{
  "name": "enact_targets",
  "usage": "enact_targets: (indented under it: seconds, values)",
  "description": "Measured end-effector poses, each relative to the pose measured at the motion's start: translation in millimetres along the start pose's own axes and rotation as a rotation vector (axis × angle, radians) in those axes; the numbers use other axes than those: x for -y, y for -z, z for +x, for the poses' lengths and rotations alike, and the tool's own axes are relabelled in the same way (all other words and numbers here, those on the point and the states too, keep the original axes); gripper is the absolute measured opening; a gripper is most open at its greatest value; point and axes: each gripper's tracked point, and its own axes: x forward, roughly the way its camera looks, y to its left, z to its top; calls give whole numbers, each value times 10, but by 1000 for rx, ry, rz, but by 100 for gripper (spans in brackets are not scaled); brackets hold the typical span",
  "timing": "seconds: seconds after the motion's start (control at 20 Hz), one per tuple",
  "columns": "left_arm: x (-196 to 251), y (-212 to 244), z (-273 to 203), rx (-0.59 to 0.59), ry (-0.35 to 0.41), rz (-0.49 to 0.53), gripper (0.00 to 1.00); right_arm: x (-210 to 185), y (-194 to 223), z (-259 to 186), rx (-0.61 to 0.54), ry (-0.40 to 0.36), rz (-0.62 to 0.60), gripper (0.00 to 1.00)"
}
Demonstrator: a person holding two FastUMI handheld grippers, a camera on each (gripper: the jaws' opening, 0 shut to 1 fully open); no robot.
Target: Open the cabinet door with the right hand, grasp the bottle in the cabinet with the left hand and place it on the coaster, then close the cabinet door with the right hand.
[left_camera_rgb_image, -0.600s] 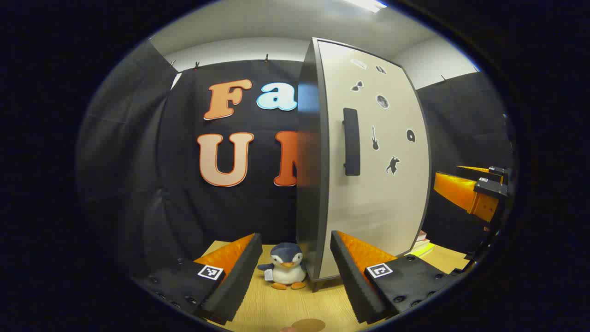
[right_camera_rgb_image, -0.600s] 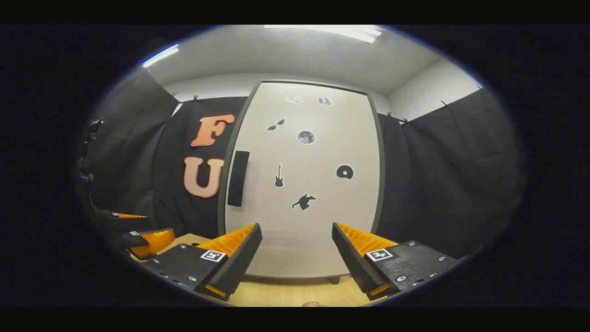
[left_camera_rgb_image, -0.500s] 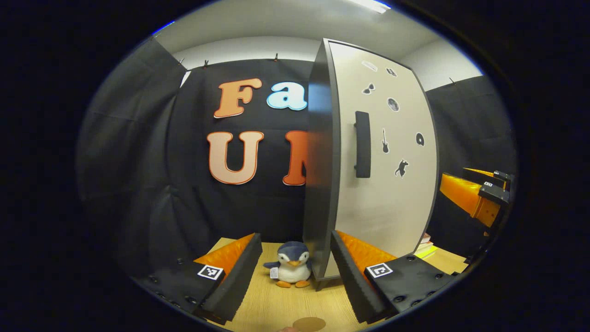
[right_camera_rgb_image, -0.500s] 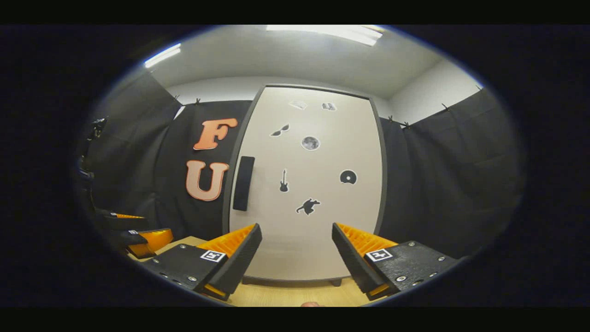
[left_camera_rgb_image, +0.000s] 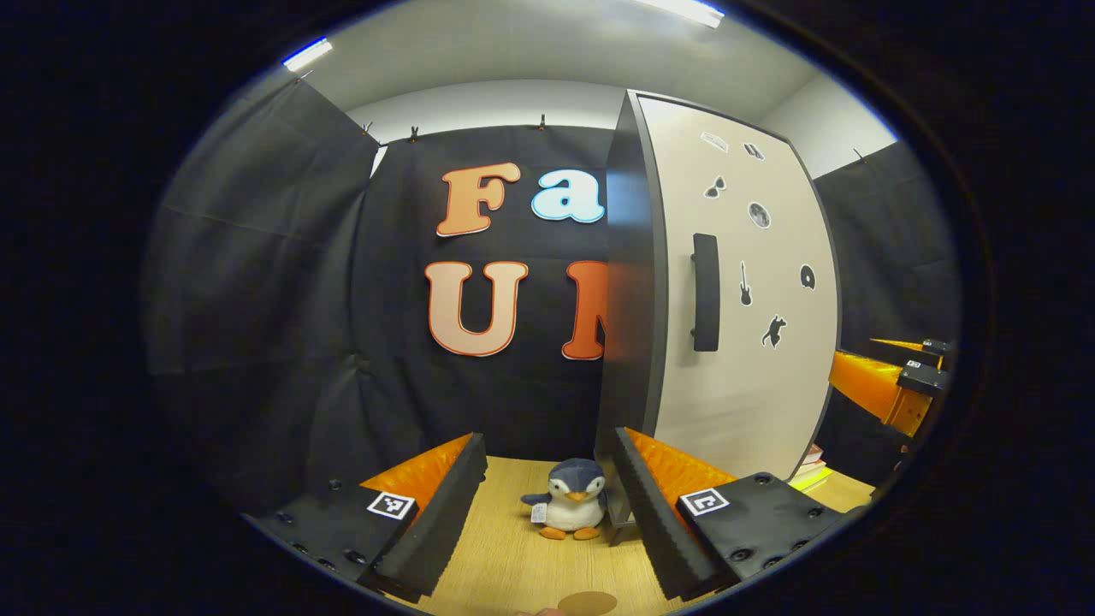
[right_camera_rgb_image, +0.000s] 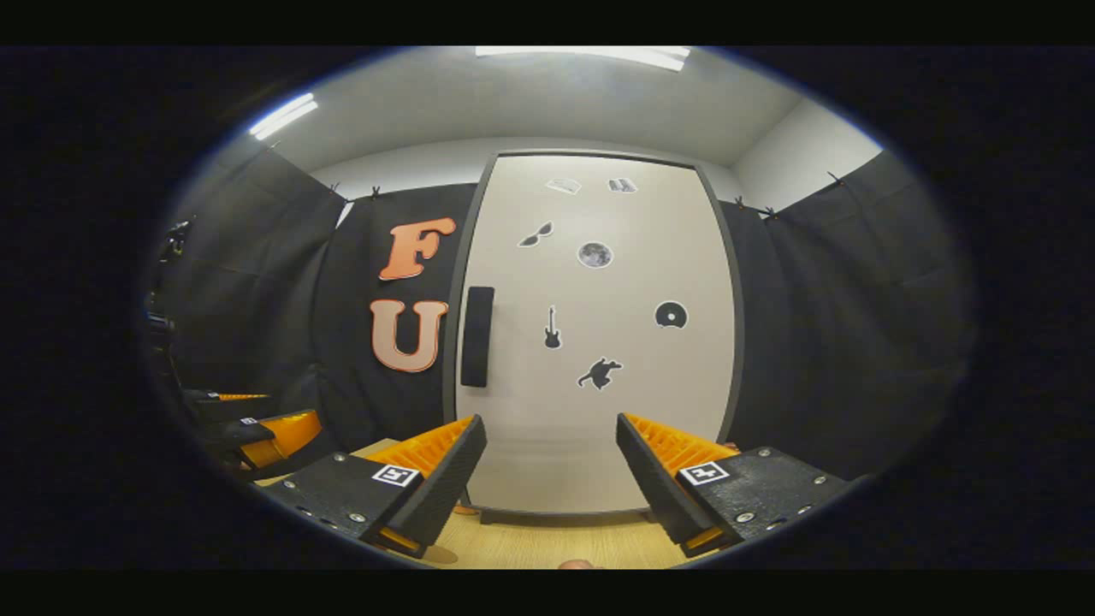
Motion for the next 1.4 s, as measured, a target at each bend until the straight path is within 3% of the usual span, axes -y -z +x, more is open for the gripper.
enact_targets:
  seconds: [0.6, 0.95, 1.2, 1.4]
  values:
    - [14, -78, 44, 6, 4, 4, 97, -115, -60, 185, 6, -14, 31, 95]
    - [-37, -100, 141, 6, 19, 41, 97, -546, -290, 748, 34, -40, 36, 96]
    - [-103, 11, 216, -15, 19, 29, 97, -787, -428, 1220, 71, -20, -21, 95]
    - [-203, 104, 285, -30, 7, 19, 97, -848, -418, 1550, 42, 3, 5, 96]
